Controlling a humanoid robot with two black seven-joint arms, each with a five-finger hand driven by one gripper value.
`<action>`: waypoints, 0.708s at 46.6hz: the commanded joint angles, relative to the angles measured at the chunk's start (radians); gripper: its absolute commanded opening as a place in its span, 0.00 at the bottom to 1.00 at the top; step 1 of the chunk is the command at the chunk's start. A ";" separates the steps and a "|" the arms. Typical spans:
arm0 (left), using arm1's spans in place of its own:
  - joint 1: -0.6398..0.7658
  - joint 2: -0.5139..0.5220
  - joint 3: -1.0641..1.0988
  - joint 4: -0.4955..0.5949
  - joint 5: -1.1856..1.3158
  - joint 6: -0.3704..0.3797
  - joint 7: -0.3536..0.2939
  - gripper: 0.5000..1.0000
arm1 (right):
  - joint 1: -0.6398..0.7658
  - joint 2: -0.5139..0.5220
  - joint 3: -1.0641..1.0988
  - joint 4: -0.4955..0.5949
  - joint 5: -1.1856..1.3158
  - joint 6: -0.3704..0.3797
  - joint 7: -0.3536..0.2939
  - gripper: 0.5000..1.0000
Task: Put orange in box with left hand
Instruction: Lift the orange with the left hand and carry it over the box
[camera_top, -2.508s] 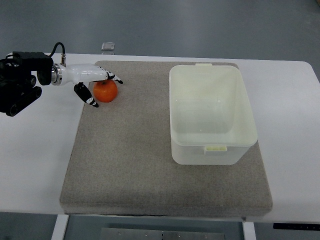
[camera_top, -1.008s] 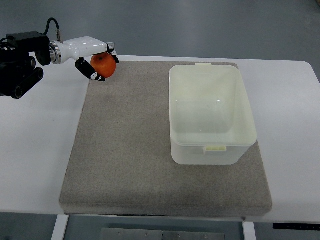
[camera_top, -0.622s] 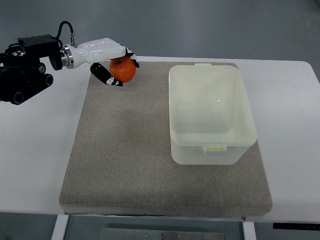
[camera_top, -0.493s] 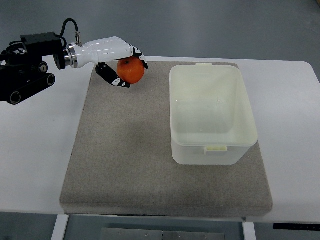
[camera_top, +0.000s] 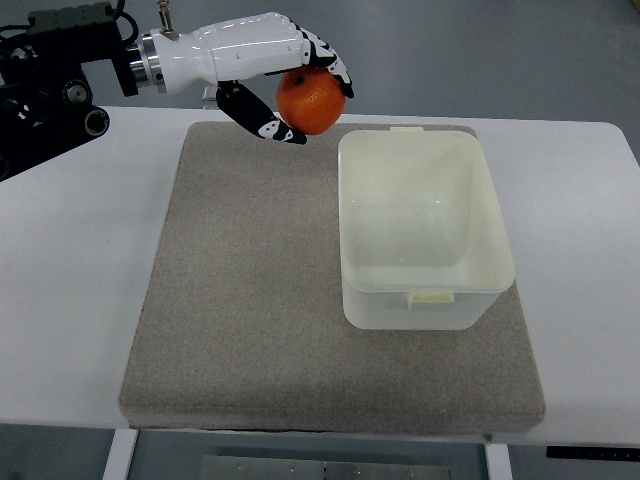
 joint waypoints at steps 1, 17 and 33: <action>-0.022 -0.016 0.001 -0.015 0.005 -0.009 0.000 0.00 | -0.002 0.000 0.000 0.000 0.000 0.000 0.000 0.85; -0.020 -0.128 0.012 -0.016 0.138 -0.021 0.000 0.00 | 0.000 0.000 0.000 0.000 0.000 0.000 0.000 0.85; 0.001 -0.216 0.022 0.004 0.158 -0.029 0.000 0.00 | 0.000 0.000 0.000 0.000 0.000 0.000 0.000 0.85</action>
